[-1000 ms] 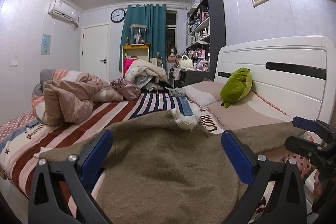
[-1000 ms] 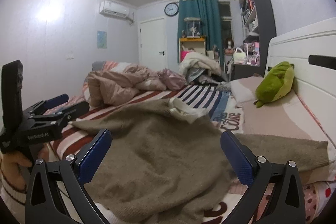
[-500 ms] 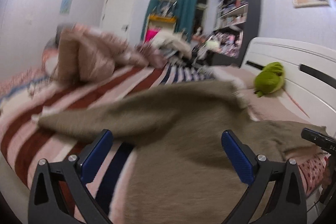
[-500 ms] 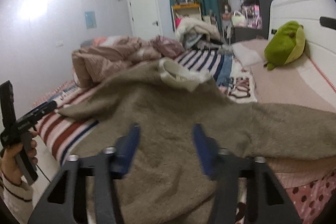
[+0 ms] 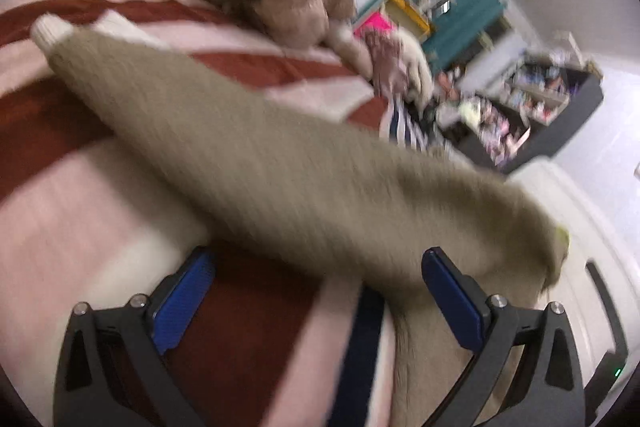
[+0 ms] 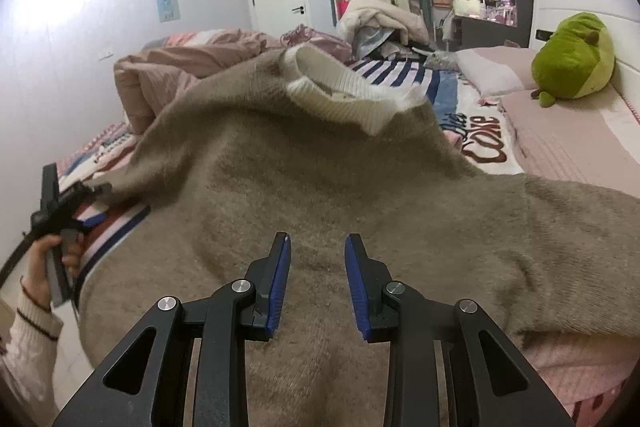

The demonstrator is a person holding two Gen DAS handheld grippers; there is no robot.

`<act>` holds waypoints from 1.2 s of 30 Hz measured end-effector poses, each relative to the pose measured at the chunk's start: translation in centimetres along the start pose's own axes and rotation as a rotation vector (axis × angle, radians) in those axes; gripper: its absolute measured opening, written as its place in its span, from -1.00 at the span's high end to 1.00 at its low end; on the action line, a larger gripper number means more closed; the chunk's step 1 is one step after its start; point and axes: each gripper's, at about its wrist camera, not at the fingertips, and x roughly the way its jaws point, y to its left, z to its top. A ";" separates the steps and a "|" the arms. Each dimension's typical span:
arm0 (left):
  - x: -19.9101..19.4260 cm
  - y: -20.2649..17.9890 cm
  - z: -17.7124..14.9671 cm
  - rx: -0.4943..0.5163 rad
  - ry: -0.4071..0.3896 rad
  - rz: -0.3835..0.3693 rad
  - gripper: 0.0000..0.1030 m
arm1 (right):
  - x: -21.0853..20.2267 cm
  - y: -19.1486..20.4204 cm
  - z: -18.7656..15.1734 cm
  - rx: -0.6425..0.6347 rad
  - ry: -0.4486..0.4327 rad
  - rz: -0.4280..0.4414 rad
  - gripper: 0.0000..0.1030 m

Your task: Fold small clothes

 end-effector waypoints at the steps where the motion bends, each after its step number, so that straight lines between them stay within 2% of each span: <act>1: 0.1 0.3 0.5 -0.007 -0.023 0.011 -0.98 | 0.4 0.0 -0.1 -0.002 0.004 0.002 0.55; 4: 1.4 1.2 2.1 -0.023 -0.046 0.051 -0.95 | 1.3 0.0 -0.3 -0.008 0.010 0.007 0.54; 5: 1.7 1.3 2.4 -0.030 -0.045 0.066 -0.79 | 1.6 0.1 -0.3 -0.010 0.013 0.011 0.55; 6: 2.1 1.0 2.7 -0.025 -0.048 0.092 -0.43 | 2.1 0.1 -0.2 -0.012 0.017 0.013 0.54; 7: 2.3 1.1 3.0 -0.024 -0.048 0.098 -0.17 | 2.6 0.1 -0.2 -0.012 0.020 0.012 0.54; 8: 2.6 1.2 3.3 -0.026 -0.045 0.103 0.37 | 2.9 0.3 -0.2 -0.010 0.021 0.013 0.54; 9: 2.8 1.2 3.6 -0.024 -0.044 0.119 0.75 | 3.2 0.3 -0.1 -0.003 0.022 0.020 0.54; 10: 2.6 0.9 3.7 -0.011 -0.057 0.137 0.88 | 3.3 0.4 -0.1 -0.001 0.019 0.024 0.54; 12: 0.8 0.2 3.8 0.044 -0.124 0.152 0.90 | 3.2 0.6 0.0 0.001 0.010 0.031 0.54; 16: -3.0 -4.9 3.6 0.207 -0.261 0.198 0.91 | 2.3 0.5 -0.1 0.013 -0.006 0.039 0.54; 19: -5.5 -9.9 2.6 0.357 -0.340 0.179 0.91 | 1.1 0.1 -0.1 0.034 -0.017 0.048 0.54; 22: -7.3 -16.4 -0.4 0.540 -0.342 0.112 0.90 | -0.9 -0.2 -0.3 0.045 -0.042 0.055 0.54; 24: -7.2 -20.1 -2.9 0.641 -0.269 0.033 0.84 | -2.2 -0.1 -0.4 0.047 -0.057 0.060 0.54; 25: -6.7 -22.0 -4.8 0.689 -0.186 -0.037 0.80 | -3.0 -0.1 -0.6 0.047 -0.064 0.062 0.54; 26: -5.8 -23.4 -6.5 0.715 -0.089 -0.111 0.62 | -3.8 -0.2 -0.7 0.046 -0.071 0.063 0.54; 27: -4.0 -24.6 -8.8 0.721 0.052 -0.194 0.41 | -4.5 -0.2 -0.9 0.045 -0.076 0.064 0.54; 29: -1.1 -25.4 -12.1 0.717 0.238 -0.222 0.24 | -5.8 -0.3 -1.3 0.044 -0.084 0.069 0.54; 31: 1.1 -25.5 -15.0 0.699 0.381 -0.210 0.24 | -7.0 -0.6 -1.8 0.058 -0.089 0.074 0.54; 32: 1.3 -25.2 -15.8 0.669 0.426 -0.224 0.22 | -7.4 -0.7 -1.9 0.062 -0.090 0.077 0.53; 33: 0.9 -24.8 -16.1 0.637 0.460 -0.257 0.08 | -8.1 -0.8 -2.0 0.064 -0.094 0.079 0.53; 34: 0.1 -24.8 -16.3 0.629 0.464 -0.280 -0.04 | -8.4 -0.8 -2.1 0.062 -0.095 0.078 0.49; 35: -1.2 -24.7 -16.1 0.634 0.447 -0.300 -0.28 | -8.9 -0.8 -2.1 0.058 -0.097 0.074 0.46; 36: -2.4 -24.6 -16.0 0.644 0.426 -0.310 -0.37 | -9.2 -0.8 -2.1 0.053 -0.098 0.072 0.39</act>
